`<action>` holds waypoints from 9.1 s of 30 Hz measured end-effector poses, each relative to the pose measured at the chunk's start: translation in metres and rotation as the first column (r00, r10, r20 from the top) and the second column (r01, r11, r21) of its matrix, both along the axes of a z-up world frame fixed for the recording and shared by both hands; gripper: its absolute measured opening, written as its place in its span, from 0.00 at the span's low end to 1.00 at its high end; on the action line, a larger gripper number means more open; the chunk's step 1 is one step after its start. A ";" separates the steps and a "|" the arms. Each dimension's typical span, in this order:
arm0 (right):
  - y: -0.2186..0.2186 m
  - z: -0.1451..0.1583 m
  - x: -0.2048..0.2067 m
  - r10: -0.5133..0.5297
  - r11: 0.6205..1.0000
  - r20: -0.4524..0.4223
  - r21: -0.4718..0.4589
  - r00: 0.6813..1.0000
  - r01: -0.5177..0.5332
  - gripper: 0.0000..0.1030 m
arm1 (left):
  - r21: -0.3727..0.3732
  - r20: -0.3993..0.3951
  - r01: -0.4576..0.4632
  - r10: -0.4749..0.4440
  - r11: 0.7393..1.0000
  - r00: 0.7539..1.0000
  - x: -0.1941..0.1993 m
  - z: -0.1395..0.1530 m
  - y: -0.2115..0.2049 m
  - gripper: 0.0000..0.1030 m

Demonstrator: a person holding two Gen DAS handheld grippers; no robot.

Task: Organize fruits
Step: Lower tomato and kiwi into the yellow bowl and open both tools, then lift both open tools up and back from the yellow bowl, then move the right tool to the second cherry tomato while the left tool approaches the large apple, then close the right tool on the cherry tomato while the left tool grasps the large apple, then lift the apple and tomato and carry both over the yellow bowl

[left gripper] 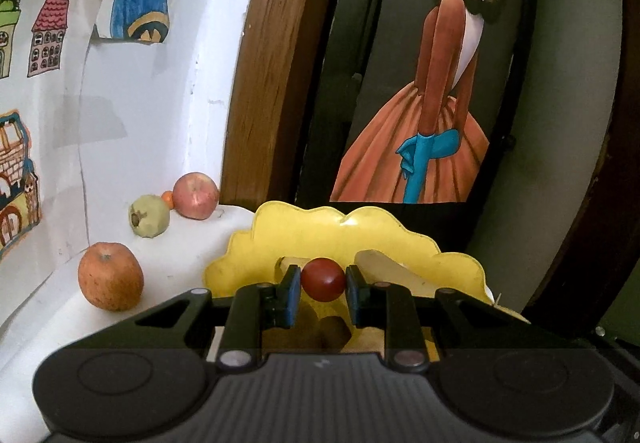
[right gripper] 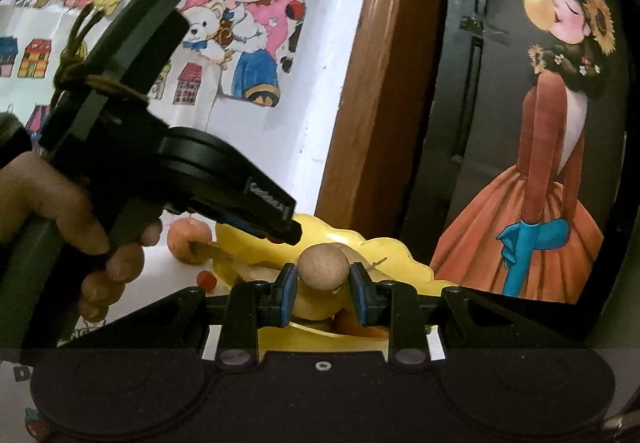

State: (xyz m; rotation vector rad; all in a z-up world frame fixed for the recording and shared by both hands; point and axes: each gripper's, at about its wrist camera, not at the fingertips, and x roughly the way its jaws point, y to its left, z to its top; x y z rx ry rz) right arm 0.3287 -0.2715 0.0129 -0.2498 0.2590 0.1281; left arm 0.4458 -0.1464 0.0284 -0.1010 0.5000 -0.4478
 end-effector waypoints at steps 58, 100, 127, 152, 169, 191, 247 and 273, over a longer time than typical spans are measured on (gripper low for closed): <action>0.018 0.053 -0.259 0.013 0.983 -0.001 0.185 1.000 -0.013 0.99 | 0.058 0.185 -0.164 0.150 0.985 0.971 -0.312 0.016 0.125 1.00; 0.033 0.022 -0.187 0.229 0.950 -0.166 0.252 0.959 -0.183 0.99 | 0.401 0.158 -0.213 0.162 0.891 0.974 -0.230 0.029 0.156 1.00; 0.033 0.098 0.067 0.639 0.747 -0.374 0.092 0.672 -0.658 0.99 | 0.293 0.046 -0.127 0.119 0.948 0.992 -0.043 0.004 0.142 1.00; 0.140 0.036 0.281 0.320 0.686 -0.897 -0.002 0.304 -0.728 0.75 | 0.441 0.004 -0.118 0.130 0.890 0.992 0.037 -0.038 0.110 1.00; 0.169 -0.035 0.306 0.157 0.684 -0.971 -0.023 0.178 -0.729 0.56 | 0.401 -0.061 -0.095 0.130 0.911 0.990 0.030 -0.052 0.120 1.00; 0.142 0.017 0.311 0.267 0.733 -0.930 0.027 0.251 -0.680 0.25 | 0.382 -0.051 -0.086 0.114 0.920 0.992 0.050 -0.057 0.113 0.99; -0.005 0.066 0.236 0.306 0.914 -0.832 0.122 0.463 -0.386 0.25 | 0.068 -0.067 -0.200 0.204 0.977 0.977 0.092 -0.043 0.091 0.69; -0.071 0.085 0.232 0.177 0.984 -0.777 0.119 0.605 -0.136 0.25 | 0.001 -0.067 -0.037 0.037 0.999 0.997 0.059 0.026 0.027 0.69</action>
